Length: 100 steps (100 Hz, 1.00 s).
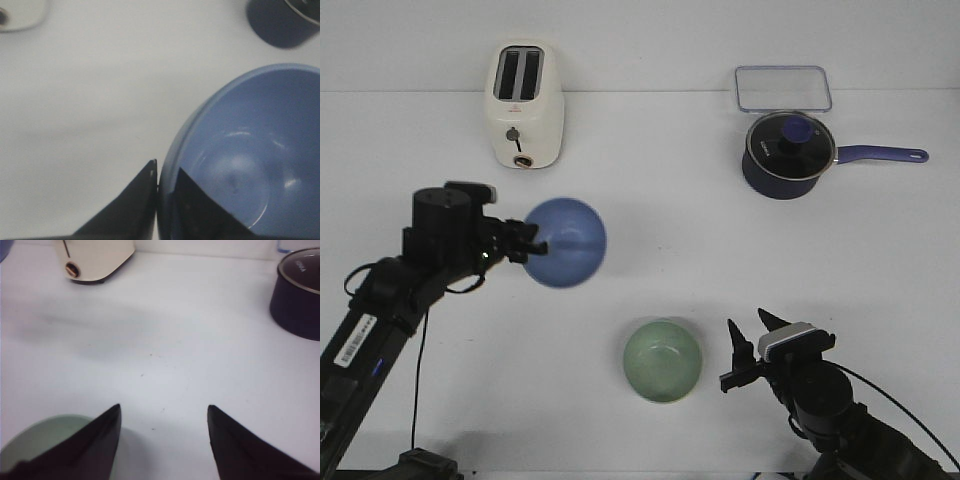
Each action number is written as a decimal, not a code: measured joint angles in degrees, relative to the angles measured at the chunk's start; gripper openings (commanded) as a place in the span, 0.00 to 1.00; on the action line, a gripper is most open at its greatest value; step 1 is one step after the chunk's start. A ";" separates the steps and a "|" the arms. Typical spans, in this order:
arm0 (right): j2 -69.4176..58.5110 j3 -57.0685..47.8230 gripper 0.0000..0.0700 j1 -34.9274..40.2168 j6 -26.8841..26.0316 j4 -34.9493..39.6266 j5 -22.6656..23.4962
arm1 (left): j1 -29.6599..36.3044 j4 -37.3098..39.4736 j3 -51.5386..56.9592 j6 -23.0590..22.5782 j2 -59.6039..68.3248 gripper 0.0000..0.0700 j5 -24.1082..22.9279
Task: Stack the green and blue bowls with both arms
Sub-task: 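Lift the light blue bowl with the left gripper over the green bowl, then lower the blue bowl into the green bowl and open the left gripper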
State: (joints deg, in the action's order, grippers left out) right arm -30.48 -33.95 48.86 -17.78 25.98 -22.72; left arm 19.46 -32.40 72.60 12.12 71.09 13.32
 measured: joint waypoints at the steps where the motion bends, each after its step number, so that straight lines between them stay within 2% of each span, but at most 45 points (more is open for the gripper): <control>1: 0.02 0.00 0.51 0.00 0.00 -0.04 0.00 | 0.87 0.09 -0.50 0.17 -0.22 0.01 0.00; 7: 0.02 0.00 0.51 0.00 0.00 -0.57 0.00 | 7.69 2.03 -4.42 2.05 -0.52 0.01 0.04; 17: 0.00 0.00 0.51 0.00 0.00 -1.14 0.02 | 14.62 5.40 -8.61 4.26 0.83 0.01 -0.24; 30: 0.02 0.00 0.51 0.00 0.00 -1.38 0.00 | 23.43 8.59 -11.34 6.95 4.52 0.01 -3.98; 54: 0.02 0.00 0.51 0.00 0.00 -1.38 0.00 | 28.59 11.41 -11.26 8.46 11.32 0.03 -4.63; 59: 0.02 0.00 0.51 0.00 0.00 -1.38 0.00 | 29.05 11.06 -11.26 8.46 12.09 0.11 -4.63; 68: 0.02 0.00 0.51 0.00 0.00 -1.38 0.00 | 29.31 11.06 -11.26 8.61 12.09 0.43 -4.59; 72: 0.02 0.00 0.51 0.00 0.00 -1.38 0.00 | 29.29 11.32 -11.26 8.61 11.87 0.52 -4.61; 76: 0.02 0.00 0.51 0.00 0.00 -1.38 0.00 | 29.20 11.34 -11.26 8.61 11.72 0.54 -4.79; 100: 0.02 0.00 0.51 0.00 0.00 -1.38 0.00 | 26.99 9.29 -11.26 6.08 4.02 0.54 -11.65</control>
State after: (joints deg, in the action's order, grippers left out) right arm -30.46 -33.95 48.86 -17.78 24.60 -22.72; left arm 46.46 -23.11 61.34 18.20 75.11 1.67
